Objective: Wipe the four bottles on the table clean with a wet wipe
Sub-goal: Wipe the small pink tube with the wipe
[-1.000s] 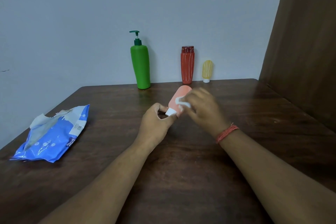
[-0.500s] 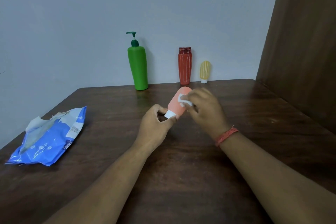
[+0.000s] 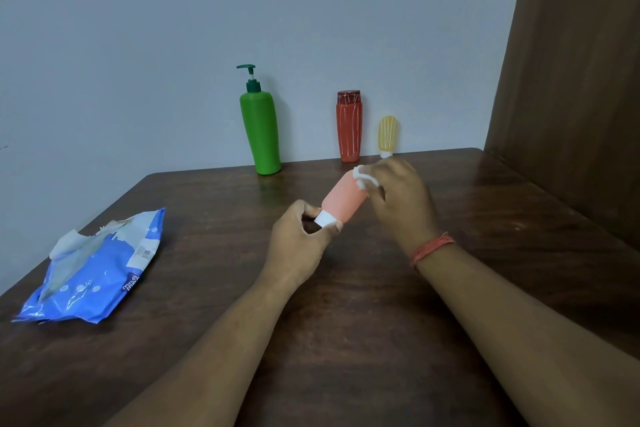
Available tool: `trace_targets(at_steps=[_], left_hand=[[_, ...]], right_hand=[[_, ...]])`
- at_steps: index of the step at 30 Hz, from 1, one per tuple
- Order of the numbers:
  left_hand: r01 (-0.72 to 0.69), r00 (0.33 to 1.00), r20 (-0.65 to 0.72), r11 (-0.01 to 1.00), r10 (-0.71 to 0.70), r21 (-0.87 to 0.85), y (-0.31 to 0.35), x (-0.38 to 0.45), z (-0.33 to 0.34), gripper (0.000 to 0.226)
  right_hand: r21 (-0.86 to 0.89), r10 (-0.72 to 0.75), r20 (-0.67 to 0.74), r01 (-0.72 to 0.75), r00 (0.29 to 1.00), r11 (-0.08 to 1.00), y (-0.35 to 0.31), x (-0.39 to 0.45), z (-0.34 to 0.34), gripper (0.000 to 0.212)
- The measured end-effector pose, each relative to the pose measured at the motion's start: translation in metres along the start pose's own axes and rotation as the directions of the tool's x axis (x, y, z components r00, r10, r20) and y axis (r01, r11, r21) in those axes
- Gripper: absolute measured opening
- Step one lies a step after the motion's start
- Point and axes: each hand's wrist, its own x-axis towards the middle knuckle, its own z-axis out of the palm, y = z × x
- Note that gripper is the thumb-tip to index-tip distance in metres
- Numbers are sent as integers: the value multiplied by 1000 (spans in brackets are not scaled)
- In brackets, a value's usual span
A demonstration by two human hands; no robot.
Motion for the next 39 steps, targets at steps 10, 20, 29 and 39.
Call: trace_targets(at_steps=[10, 20, 29, 39], left_hand=[[90, 994, -39, 970, -101, -227, 2, 0, 0, 26], [95, 990, -78, 959, -120, -265, 6, -1, 0, 32], [75, 994, -56, 972, -90, -224, 8, -3, 3, 35], [42, 999, -18, 997, -44, -72, 12, -6, 3, 36]], right_hand=[[127, -85, 106, 71, 991, 989, -19, -11, 9, 16], [190, -56, 132, 30, 990, 981, -29, -15, 14, 18], [246, 30, 129, -62, 991, 967, -24, -14, 13, 15], [314, 158, 99, -181, 982, 932, -24, -13, 11, 6]])
